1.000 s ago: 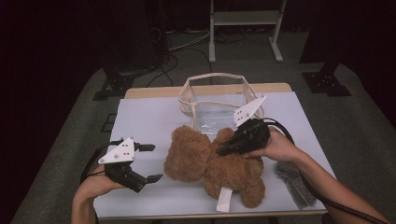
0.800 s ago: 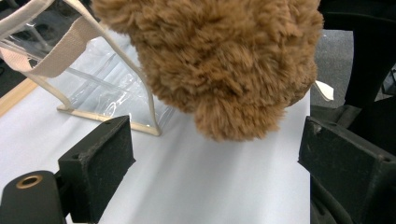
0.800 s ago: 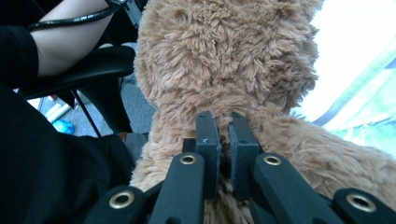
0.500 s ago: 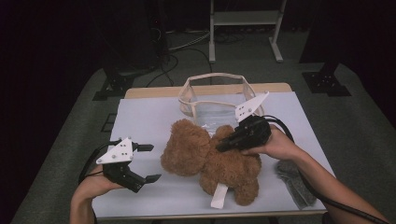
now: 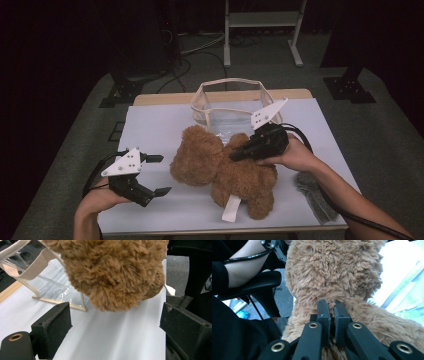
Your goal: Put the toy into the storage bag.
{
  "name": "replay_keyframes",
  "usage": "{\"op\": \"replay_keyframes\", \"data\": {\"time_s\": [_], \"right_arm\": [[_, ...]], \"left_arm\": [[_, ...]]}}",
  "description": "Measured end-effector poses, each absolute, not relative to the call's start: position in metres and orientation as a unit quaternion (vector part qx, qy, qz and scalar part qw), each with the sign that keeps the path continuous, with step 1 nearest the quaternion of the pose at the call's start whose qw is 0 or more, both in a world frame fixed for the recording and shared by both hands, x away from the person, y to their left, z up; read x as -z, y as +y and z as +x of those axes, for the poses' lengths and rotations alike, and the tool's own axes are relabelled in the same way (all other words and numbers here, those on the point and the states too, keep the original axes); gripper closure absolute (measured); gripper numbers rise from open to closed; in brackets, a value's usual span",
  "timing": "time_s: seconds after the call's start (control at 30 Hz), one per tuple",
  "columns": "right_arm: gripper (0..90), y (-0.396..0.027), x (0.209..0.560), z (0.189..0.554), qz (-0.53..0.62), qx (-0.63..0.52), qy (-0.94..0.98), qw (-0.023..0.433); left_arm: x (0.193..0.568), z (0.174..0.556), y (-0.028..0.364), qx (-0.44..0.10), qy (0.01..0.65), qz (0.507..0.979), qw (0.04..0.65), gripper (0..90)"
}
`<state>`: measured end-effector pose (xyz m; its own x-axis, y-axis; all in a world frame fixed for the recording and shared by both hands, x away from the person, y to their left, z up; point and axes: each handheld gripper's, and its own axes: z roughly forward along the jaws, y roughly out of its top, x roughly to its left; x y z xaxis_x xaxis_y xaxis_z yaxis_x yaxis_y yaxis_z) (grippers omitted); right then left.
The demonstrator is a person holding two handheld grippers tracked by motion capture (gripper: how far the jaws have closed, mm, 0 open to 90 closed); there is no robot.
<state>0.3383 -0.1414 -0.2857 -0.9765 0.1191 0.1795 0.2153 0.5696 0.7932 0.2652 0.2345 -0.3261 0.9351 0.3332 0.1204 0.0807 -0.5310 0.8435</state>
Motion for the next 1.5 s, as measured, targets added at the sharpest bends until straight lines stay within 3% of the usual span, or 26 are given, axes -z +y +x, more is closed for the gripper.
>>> {"op": "replay_keyframes", "data": {"time_s": [0.5,1.13,1.5], "right_arm": [[85.8,-0.143,0.269,0.342,-0.102,0.474,-0.873,0.044],[85.8,-0.127,0.169,0.365,-0.078,0.482,-0.873,0.008],[85.8,-0.11,0.121,0.402,-0.088,0.467,-0.88,-0.006]], "left_arm": [[0.326,0.265,0.237,-0.134,0.121,0.863,0.471,8.9],[0.328,0.267,0.242,-0.132,0.13,0.862,0.473,8.8],[0.328,0.268,0.247,-0.133,0.134,0.861,0.471,8.8]]}}
